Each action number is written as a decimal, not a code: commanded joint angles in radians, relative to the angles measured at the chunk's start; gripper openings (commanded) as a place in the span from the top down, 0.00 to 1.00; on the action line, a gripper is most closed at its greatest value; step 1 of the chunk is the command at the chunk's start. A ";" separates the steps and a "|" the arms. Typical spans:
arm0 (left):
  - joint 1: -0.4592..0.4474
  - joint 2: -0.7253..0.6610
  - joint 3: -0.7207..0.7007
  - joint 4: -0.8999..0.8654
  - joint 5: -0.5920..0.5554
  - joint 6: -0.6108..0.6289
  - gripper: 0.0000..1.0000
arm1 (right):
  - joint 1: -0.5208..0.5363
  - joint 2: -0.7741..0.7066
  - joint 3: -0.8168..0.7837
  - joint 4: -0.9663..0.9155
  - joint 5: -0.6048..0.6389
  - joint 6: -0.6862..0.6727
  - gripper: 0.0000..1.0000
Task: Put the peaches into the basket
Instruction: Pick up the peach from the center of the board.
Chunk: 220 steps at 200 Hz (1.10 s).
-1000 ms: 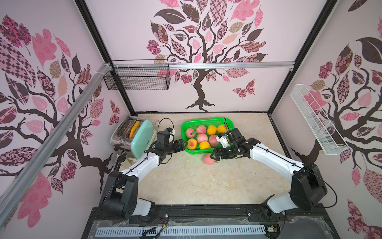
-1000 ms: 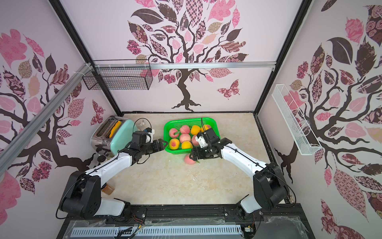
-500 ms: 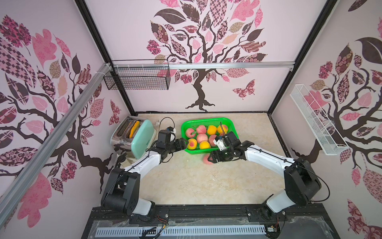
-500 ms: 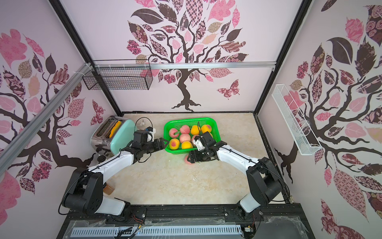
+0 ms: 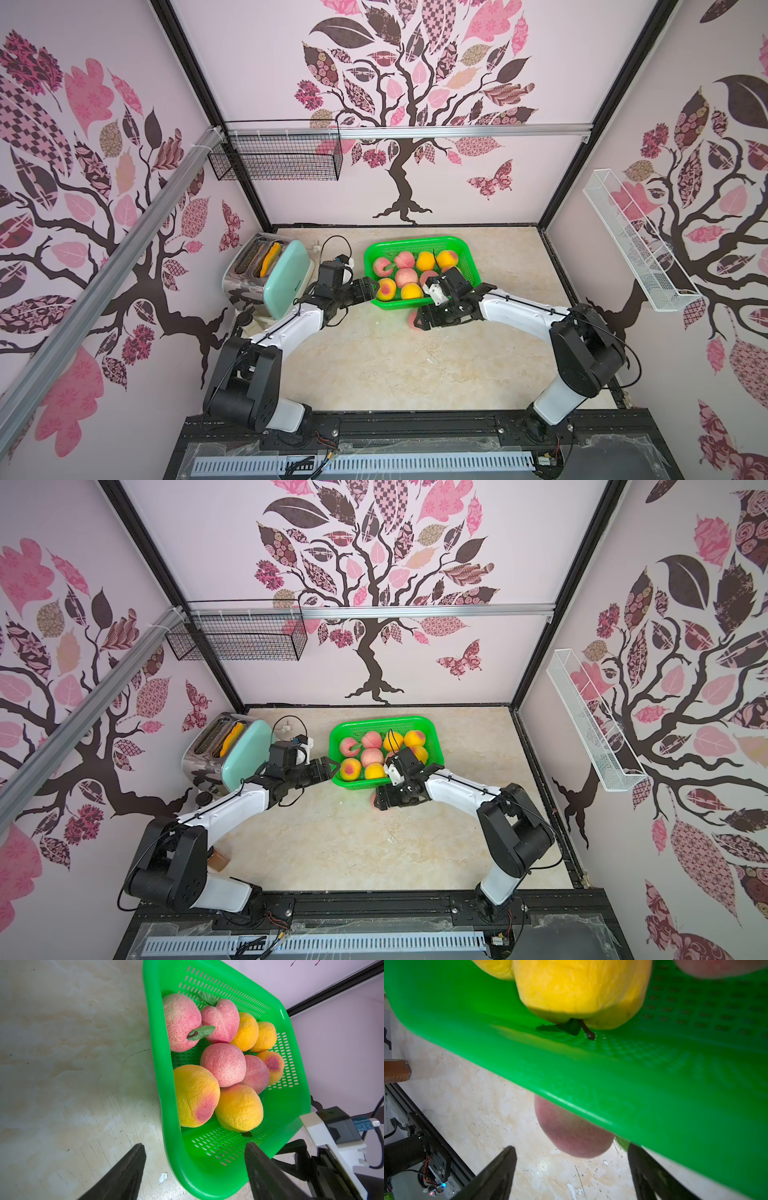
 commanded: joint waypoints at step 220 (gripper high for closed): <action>-0.004 -0.002 0.009 0.010 -0.004 0.008 0.21 | 0.023 0.092 0.089 0.005 0.064 -0.015 0.21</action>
